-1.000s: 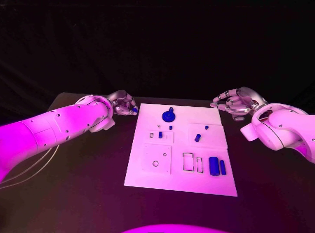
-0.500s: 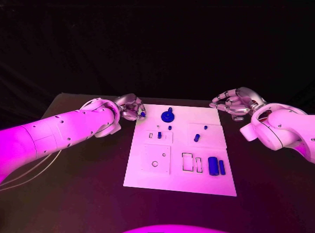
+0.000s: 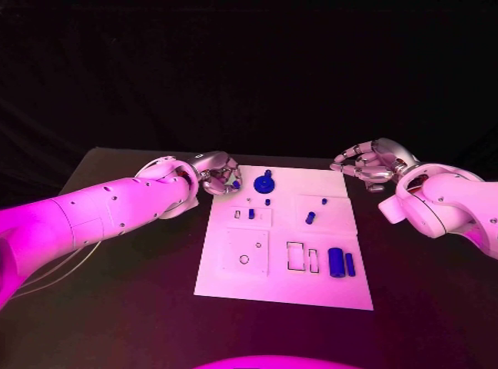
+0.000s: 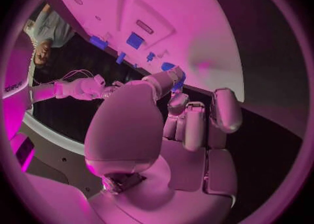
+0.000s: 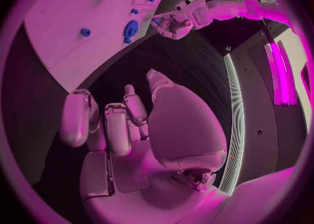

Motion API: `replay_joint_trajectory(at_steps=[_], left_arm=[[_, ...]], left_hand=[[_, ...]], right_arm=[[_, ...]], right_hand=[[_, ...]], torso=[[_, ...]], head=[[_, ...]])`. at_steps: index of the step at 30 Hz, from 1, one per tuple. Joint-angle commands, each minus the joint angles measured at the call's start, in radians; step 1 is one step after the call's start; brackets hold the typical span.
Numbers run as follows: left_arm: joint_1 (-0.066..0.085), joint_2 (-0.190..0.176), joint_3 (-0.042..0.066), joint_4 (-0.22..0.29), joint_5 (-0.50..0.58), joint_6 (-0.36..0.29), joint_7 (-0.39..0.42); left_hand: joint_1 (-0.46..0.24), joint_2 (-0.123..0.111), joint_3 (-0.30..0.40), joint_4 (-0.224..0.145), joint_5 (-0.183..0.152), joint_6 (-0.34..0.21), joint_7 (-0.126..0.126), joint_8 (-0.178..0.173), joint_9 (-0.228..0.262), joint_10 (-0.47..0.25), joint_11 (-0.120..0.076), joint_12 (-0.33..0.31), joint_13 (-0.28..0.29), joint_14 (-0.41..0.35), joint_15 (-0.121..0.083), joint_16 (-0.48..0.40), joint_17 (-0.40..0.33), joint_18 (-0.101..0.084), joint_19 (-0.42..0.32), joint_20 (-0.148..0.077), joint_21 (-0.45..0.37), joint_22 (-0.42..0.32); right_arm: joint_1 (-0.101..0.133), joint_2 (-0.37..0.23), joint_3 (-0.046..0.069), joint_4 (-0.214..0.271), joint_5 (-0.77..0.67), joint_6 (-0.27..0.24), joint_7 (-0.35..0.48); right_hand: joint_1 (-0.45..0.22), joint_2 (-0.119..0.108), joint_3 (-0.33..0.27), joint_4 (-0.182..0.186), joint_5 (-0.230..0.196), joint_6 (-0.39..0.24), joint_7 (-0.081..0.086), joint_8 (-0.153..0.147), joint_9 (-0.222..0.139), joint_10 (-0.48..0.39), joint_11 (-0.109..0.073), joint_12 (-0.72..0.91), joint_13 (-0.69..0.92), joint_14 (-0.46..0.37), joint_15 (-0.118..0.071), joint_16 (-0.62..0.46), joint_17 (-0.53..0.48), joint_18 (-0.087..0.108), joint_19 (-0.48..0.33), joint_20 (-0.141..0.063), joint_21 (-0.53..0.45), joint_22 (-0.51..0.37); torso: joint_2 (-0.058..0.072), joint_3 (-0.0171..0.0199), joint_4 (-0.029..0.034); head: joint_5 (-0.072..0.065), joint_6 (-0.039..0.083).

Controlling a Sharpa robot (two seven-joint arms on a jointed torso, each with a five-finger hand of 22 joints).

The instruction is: Assemble the parts on the task board

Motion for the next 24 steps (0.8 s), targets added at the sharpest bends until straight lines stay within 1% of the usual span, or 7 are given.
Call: replay_joint_trajectory(at_steps=[1,4,9,17,24], left_arm=[[-0.001,0.006,-0.002,-0.006,-0.009,0.021,0.014],[-0.001,0.008,-0.004,-0.013,-0.015,0.041,0.011],[-0.001,0.01,-0.005,-0.024,-0.02,0.061,0.002],[-0.001,0.013,-0.006,-0.038,-0.022,0.099,-0.021],[0.0,0.014,-0.006,-0.046,-0.016,0.124,-0.033]], left_hand=[[-0.032,0.007,0.042,0.003,0.023,0.023,-0.003,0.059,0.06,0.023,-0.011,0.014,0.012,0.078,-0.009,0.025,0.192,-0.012,0.014,-0.004,0.014,0.017],[-0.033,0.006,0.042,0.003,0.023,0.023,-0.003,0.059,0.06,0.022,-0.011,0.013,0.011,0.077,-0.009,0.024,0.191,-0.012,0.014,-0.004,0.014,0.017],[-0.035,0.006,0.042,0.002,0.023,0.023,-0.003,0.059,0.06,0.02,-0.011,0.012,0.008,0.076,-0.009,0.024,0.189,-0.011,0.011,-0.004,0.011,0.014],[-0.043,0.007,0.044,0.001,0.023,0.018,-0.002,0.058,0.059,0.011,-0.01,0.006,0.0,0.074,-0.008,0.022,0.183,-0.01,0.007,-0.005,0.007,0.008],[-0.048,0.01,0.045,0.0,0.023,0.012,-0.001,0.056,0.057,0.007,-0.009,0.004,-0.002,0.072,-0.007,0.021,0.18,-0.009,0.003,-0.004,0.004,0.005]], right_arm=[[-0.001,0.0,0.0,0.0,-0.001,0.003,0.002],[-0.002,0.0,0.0,0.001,-0.001,0.003,0.002],[-0.002,0.0,0.0,0.001,-0.001,0.002,0.002],[-0.002,0.0,0.0,0.001,-0.001,0.002,0.002],[-0.002,0.001,0.0,0.0,-0.001,0.002,0.002]], right_hand=[[-0.038,-0.003,0.02,0.008,0.017,-0.007,-0.003,0.025,0.007,-0.005,-0.007,-0.003,-0.003,0.056,-0.003,-0.008,0.078,0.023,-0.004,-0.007,-0.011,0.09],[-0.038,-0.003,0.02,0.008,0.017,-0.007,-0.003,0.025,0.007,-0.005,-0.007,-0.003,-0.003,0.056,-0.003,-0.008,0.078,0.023,-0.004,-0.007,-0.011,0.09],[-0.038,-0.003,0.02,0.008,0.017,-0.007,-0.003,0.025,0.007,-0.005,-0.007,-0.003,-0.003,0.056,-0.003,-0.008,0.078,0.023,-0.004,-0.007,-0.011,0.09],[-0.038,-0.003,0.02,0.008,0.017,-0.007,-0.003,0.025,0.007,-0.005,-0.007,-0.003,-0.003,0.056,-0.003,-0.008,0.078,0.023,-0.004,-0.007,-0.011,0.09],[-0.038,-0.003,0.02,0.008,0.017,-0.007,-0.003,0.025,0.007,-0.005,-0.007,-0.003,-0.003,0.056,-0.003,-0.008,0.078,0.023,-0.004,-0.007,-0.011,0.09]], torso=[[0.0,0.0004,0.0005],[-0.001,0.0008,0.0024],[0.0,0.0008,0.0028],[0.0,0.0003,0.0005],[0.0,0.0004,0.002]], head=[[-0.002,-0.001],[-0.003,-0.002],[-0.004,-0.001],[-0.003,-0.002],[-0.004,-0.003]])
